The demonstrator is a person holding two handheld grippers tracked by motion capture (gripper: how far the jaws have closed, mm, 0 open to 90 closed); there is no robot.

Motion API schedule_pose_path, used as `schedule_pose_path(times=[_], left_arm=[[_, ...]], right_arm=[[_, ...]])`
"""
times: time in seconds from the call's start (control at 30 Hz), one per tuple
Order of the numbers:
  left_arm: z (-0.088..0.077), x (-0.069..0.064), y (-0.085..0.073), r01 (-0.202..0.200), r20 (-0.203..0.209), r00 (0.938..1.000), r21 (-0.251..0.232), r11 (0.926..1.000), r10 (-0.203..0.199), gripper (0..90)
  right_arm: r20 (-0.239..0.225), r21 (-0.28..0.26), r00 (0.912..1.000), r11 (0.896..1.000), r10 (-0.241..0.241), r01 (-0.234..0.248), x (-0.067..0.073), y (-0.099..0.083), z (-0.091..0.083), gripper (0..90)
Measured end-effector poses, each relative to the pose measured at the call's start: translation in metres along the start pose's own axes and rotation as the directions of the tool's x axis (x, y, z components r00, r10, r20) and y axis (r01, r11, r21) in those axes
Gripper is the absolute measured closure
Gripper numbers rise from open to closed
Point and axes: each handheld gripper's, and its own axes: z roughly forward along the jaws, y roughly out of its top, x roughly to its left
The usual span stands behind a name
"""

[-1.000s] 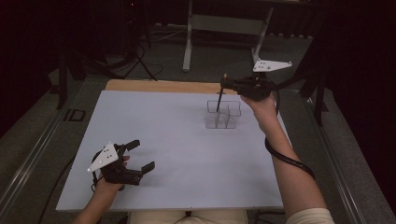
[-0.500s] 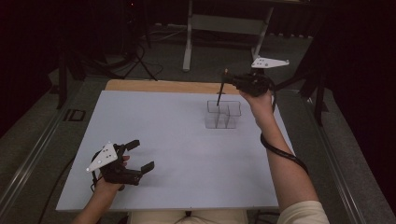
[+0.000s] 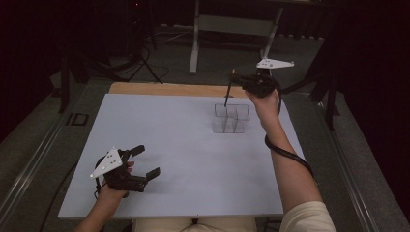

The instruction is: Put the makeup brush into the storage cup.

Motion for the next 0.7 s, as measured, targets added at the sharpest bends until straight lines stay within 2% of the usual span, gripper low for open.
schedule_pose_path(times=[0.3,0.47,0.6,0.67,0.7], left_arm=[[0.0,-0.001,-0.001,0.002,0.008,1.0,0.005,1.0,-0.002,1.8],[0.001,-0.001,-0.001,0.008,0.01,0.9999,0.006,1.0,-0.008,1.8],[0.001,0.0,-0.001,0.009,0.011,0.9999,0.008,0.9999,-0.009,1.9],[0.002,0.0,-0.001,0.009,0.013,0.9999,0.01,0.9999,-0.009,1.8],[0.002,-0.001,-0.002,0.008,0.015,0.9999,0.013,0.9999,-0.008,1.8]], right_arm=[[0.015,0.018,0.9994,0.999,0.03,-0.031,-0.005,-0.005,0.009,83.5],[0.026,0.023,0.9993,0.999,0.028,-0.029,-0.005,-0.005,0.011,83.5],[0.024,0.051,0.9993,0.998,0.028,-0.029,-0.004,-0.008,0.016,82.6],[0.023,0.047,0.9987,0.998,0.047,-0.048,-0.005,-0.01,0.017,70.0],[0.023,0.052,0.9985,0.997,0.049,-0.05,-0.005,-0.011,0.018,67.5]])
